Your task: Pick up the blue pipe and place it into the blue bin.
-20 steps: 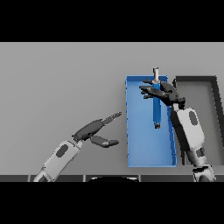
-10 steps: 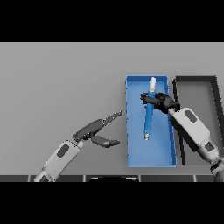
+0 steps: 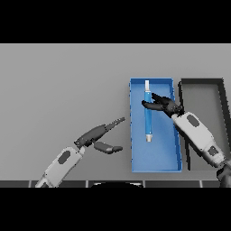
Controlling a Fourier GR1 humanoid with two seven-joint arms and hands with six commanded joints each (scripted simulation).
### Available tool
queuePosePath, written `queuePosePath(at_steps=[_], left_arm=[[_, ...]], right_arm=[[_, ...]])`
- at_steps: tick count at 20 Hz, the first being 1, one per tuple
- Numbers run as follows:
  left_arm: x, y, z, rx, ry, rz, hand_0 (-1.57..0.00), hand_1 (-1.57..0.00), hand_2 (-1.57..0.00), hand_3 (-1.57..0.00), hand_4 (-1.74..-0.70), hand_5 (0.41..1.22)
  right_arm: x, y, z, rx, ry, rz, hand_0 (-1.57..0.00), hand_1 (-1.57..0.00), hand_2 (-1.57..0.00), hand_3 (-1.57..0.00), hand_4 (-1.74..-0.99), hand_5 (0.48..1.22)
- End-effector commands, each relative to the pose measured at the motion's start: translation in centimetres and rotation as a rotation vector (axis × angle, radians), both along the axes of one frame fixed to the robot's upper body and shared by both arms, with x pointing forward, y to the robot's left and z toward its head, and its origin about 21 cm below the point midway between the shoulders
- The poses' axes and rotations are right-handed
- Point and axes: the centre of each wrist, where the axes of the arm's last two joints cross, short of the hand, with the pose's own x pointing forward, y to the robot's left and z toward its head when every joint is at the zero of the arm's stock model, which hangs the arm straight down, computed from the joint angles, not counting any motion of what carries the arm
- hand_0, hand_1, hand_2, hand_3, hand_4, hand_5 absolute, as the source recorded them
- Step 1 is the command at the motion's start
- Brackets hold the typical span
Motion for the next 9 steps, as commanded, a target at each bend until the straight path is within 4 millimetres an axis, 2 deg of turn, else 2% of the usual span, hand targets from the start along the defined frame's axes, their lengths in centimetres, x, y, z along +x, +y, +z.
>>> queuePosePath(at_steps=[1, 3, 5, 9], left_arm=[[0.2, -0.1, 0.2, -0.003, -0.009, -0.001, 0.00, 0.00, 0.00, 0.00, -0.92, 0.462], [0.1, -0.4, 0.2, -0.006, -0.001, -0.004, 0.00, 0.00, 0.00, 0.00, -0.92, 0.465], [0.5, 0.1, 0.0, -0.001, 0.007, 0.004, 0.00, 0.00, 0.00, 0.00, -0.92, 0.464], [1.9, 0.3, -0.7, 0.011, 0.010, 0.006, 0.00, 0.00, 0.00, 0.00, -0.92, 0.468]], right_arm=[[0.1, 0.0, 0.1, 0.006, -0.003, 0.000, -0.02, -0.02, -0.02, -0.02, -1.119, 0.695], [0.2, 0.1, 0.2, 0.001, -0.005, -0.005, -0.01, -0.01, -0.01, -0.01, -1.127, 0.680], [0.3, -0.1, 0.3, -0.007, 0.001, 0.000, -0.01, -0.01, -0.01, -0.01, -1.129, 0.672], [0.3, -0.5, 0.1, 0.015, 0.003, 0.016, -0.01, -0.01, -0.01, -0.01, -1.129, 0.677]])
